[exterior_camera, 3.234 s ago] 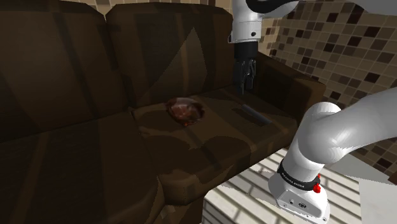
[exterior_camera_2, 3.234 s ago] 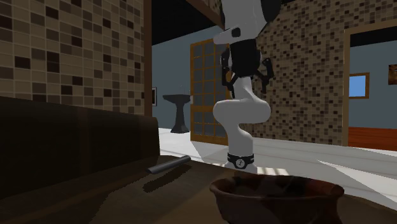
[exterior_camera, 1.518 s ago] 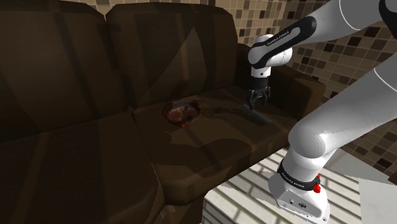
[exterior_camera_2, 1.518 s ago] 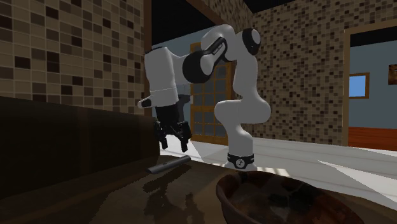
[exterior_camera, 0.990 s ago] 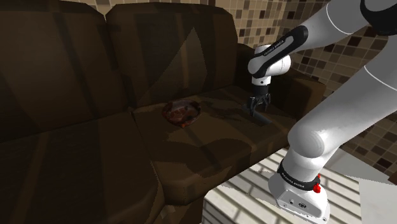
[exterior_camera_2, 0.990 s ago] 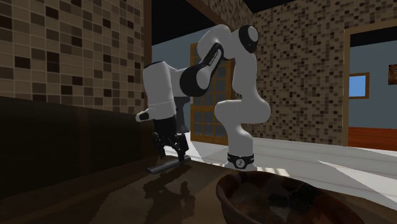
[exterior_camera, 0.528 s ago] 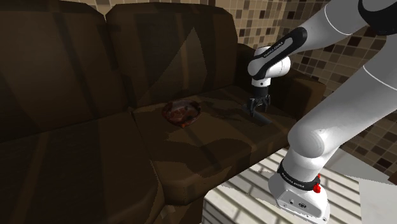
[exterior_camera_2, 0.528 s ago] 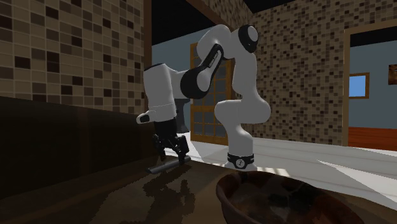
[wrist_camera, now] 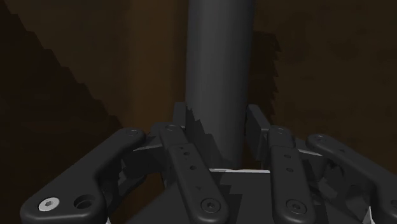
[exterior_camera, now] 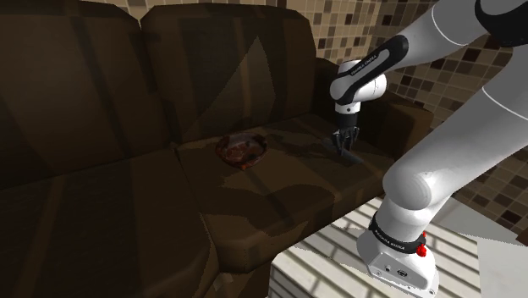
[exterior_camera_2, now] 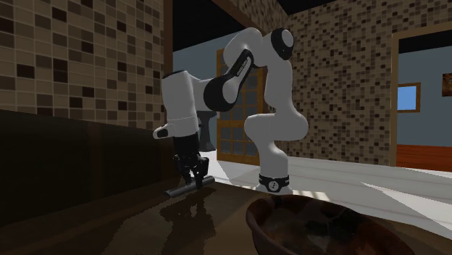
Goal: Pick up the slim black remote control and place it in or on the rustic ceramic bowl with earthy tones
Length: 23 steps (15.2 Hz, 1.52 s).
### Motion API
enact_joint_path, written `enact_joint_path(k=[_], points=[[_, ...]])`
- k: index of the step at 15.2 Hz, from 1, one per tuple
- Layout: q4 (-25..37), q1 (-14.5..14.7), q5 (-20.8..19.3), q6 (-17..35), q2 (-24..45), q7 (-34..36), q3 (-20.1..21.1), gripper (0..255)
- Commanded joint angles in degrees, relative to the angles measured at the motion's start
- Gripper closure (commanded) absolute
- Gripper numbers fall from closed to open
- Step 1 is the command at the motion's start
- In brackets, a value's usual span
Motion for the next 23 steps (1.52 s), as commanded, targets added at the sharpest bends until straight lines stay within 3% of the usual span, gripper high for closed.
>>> enact_joint_path(k=[1,3,23], points=[[-0.33,0.37,1.65,0.55,0.49,-0.09,0.24,255],[-1.11,0.29,1.16,0.59,-0.30,0.07,0.00,255],[7.43,-0.24,1.15,-18.05,-10.56,1.00,3.24,255]])
